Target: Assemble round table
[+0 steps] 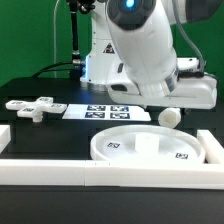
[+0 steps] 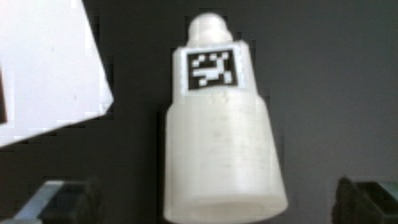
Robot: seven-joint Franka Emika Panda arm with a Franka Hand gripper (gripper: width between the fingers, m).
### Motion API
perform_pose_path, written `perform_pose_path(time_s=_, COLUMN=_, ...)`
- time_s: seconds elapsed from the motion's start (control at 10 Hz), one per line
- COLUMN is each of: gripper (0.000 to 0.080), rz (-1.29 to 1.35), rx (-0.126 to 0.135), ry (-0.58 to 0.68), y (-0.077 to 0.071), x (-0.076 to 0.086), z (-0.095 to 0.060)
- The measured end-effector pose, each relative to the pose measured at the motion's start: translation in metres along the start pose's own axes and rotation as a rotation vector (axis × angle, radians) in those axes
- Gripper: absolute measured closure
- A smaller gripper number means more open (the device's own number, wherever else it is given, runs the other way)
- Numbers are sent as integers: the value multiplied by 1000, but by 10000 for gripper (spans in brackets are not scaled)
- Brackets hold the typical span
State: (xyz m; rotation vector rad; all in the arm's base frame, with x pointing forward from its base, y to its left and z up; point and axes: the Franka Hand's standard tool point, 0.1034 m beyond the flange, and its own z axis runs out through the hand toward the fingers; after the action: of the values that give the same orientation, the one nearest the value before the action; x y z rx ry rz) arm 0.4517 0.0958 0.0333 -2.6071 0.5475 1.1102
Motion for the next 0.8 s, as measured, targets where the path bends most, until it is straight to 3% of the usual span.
perform_pose_path(time_s=0.4, gripper=150, rz=8, rx=-19, ry=-196, y=4, x=5, z=20)
perform_pose_path(time_s=0.7, gripper=150, rz=13, rx=-21, ry=-201, y=5, x=8, z=26)
perform_pose_path(time_s=0.8, gripper=236, rz=15, rx=-22, ry=-205, y=6, x=8, z=28)
